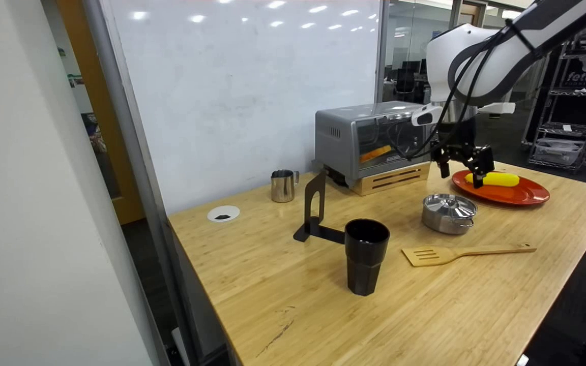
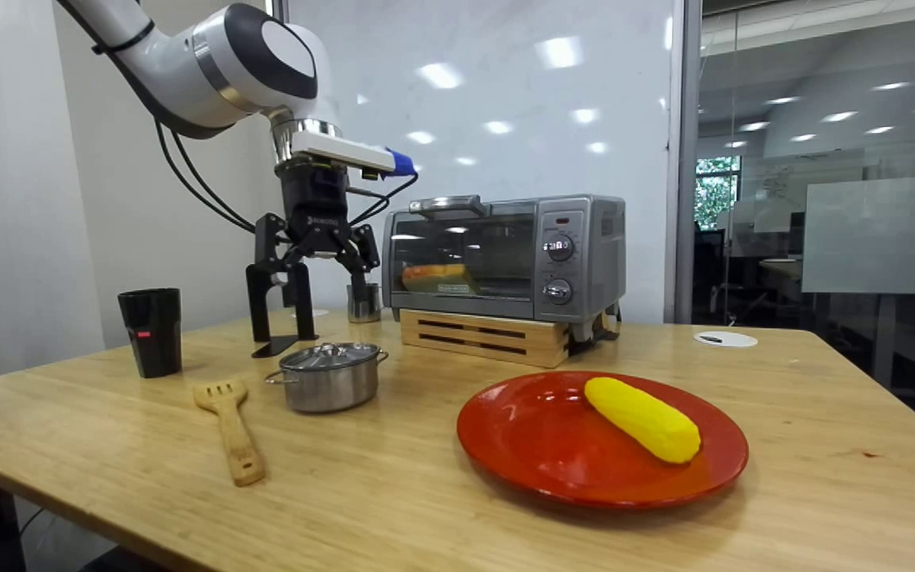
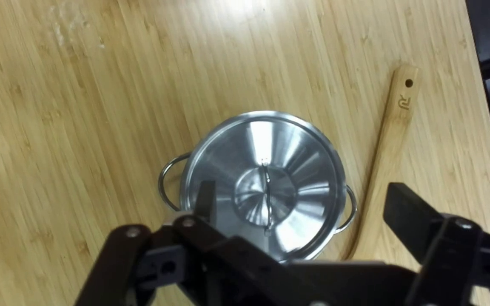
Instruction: Take the white box out of the silver pot then close the pot
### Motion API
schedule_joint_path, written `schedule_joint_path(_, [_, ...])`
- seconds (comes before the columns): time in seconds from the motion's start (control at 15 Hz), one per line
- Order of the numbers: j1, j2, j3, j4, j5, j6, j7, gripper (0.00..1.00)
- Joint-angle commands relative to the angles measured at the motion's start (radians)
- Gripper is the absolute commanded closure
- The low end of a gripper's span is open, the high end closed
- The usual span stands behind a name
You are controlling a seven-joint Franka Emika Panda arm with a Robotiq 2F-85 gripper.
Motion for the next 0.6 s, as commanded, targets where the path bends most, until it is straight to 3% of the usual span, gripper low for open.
schedule_joint_path(0.0, [-0.006,0.036,0.005,-0.009,-0.007,0.043,-0.007,0.00])
schedule_joint_path(0.53, [-0.001,0.058,0.016,-0.026,-0.016,0.136,-0.002,0.00])
